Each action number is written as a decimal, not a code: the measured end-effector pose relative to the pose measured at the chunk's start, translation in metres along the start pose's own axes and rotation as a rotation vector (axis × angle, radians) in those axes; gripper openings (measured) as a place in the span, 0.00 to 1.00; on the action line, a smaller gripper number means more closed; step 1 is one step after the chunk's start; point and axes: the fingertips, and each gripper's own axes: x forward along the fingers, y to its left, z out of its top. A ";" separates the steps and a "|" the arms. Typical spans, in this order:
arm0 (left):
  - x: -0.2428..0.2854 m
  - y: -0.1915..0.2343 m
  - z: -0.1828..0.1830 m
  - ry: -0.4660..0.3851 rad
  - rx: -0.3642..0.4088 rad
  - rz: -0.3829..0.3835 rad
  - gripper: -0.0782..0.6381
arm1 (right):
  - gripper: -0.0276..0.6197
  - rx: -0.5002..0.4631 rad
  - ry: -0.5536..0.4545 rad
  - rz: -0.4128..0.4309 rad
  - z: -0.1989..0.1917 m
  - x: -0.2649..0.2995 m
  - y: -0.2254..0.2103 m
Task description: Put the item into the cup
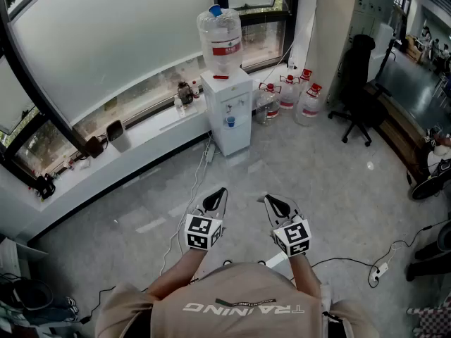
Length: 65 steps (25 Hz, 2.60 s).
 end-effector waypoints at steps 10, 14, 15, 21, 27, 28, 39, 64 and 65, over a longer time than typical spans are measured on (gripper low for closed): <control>0.006 0.026 -0.016 0.033 -0.023 0.025 0.12 | 0.06 0.001 0.026 0.011 -0.001 0.019 -0.004; 0.009 0.039 -0.020 0.050 -0.028 0.022 0.12 | 0.06 0.020 0.026 0.009 -0.001 0.030 -0.005; 0.010 0.042 -0.020 0.051 -0.027 0.020 0.12 | 0.06 0.026 0.025 0.009 -0.001 0.034 -0.005; 0.015 0.066 -0.024 0.058 -0.015 -0.008 0.12 | 0.06 0.019 0.038 -0.010 -0.005 0.063 0.000; 0.015 0.090 -0.046 0.076 -0.051 0.008 0.12 | 0.06 0.020 0.038 -0.024 -0.005 0.082 -0.001; 0.017 0.094 -0.049 0.081 -0.059 0.012 0.12 | 0.06 0.019 0.042 -0.026 -0.006 0.086 -0.002; 0.094 0.111 -0.026 0.080 -0.059 0.032 0.12 | 0.06 0.045 0.032 -0.005 -0.012 0.137 -0.069; 0.256 0.176 -0.008 0.125 -0.119 0.143 0.12 | 0.06 0.019 0.051 0.154 -0.010 0.274 -0.202; 0.261 0.183 -0.009 0.127 -0.122 0.138 0.12 | 0.06 0.017 0.046 0.146 -0.010 0.282 -0.204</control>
